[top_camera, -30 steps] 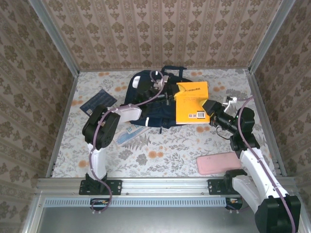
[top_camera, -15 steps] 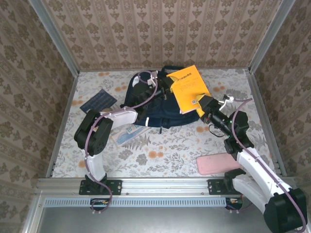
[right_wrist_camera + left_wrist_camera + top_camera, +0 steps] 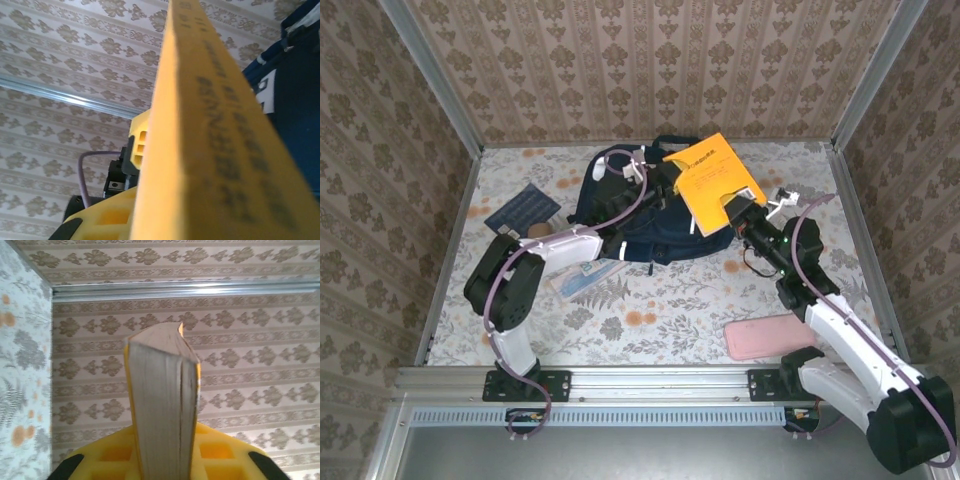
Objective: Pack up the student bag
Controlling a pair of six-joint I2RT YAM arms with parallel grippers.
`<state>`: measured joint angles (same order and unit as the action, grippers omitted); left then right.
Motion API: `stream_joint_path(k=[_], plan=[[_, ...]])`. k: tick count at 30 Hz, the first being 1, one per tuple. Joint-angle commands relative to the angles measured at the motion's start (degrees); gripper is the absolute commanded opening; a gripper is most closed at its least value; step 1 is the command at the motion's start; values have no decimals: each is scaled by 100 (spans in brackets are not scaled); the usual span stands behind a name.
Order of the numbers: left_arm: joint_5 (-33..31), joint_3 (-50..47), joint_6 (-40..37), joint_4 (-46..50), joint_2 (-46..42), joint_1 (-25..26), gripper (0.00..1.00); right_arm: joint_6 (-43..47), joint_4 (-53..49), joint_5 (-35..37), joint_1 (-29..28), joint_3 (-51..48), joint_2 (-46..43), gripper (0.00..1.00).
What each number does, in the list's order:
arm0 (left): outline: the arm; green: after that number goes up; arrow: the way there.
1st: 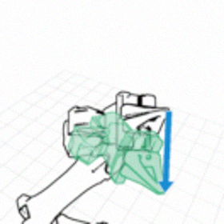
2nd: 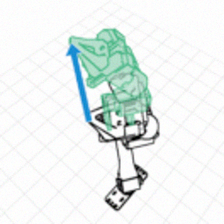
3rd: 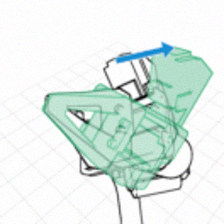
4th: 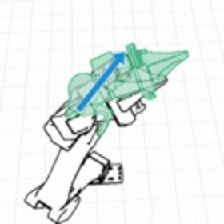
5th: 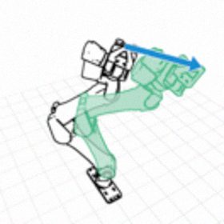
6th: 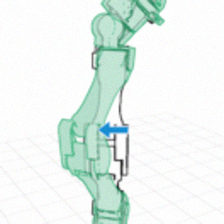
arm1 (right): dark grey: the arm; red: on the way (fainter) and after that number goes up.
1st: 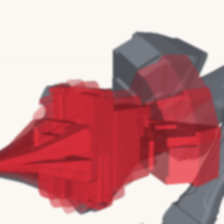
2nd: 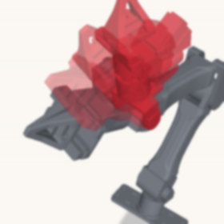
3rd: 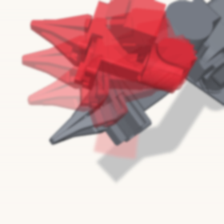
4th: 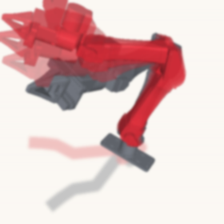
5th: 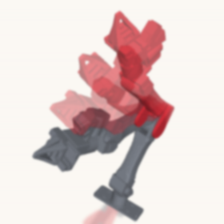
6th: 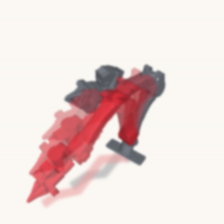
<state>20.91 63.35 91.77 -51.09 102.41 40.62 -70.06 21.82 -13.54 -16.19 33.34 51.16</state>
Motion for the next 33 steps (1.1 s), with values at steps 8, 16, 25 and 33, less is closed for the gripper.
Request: stream_joint_path(k=[8, 16, 25, 33], plan=[[232, 2025, -4115, 5862, -103, -41, 57, 1697, -3387, 1259, 602, 802, -655, 0], [233, 3856, -4870, 7085, 1412, -87, 57, 1706, -3324, 813, 1131, 398, -712, 0], [428, 5732, -5075, 7698, 3236, -189, 56, 1935, -3389, 653, 1258, 314, -872, 0], [791, 6492, -4731, 7420, 4010, -164, 47, 2089, -3323, 499, 1291, 89, -911, 0]])
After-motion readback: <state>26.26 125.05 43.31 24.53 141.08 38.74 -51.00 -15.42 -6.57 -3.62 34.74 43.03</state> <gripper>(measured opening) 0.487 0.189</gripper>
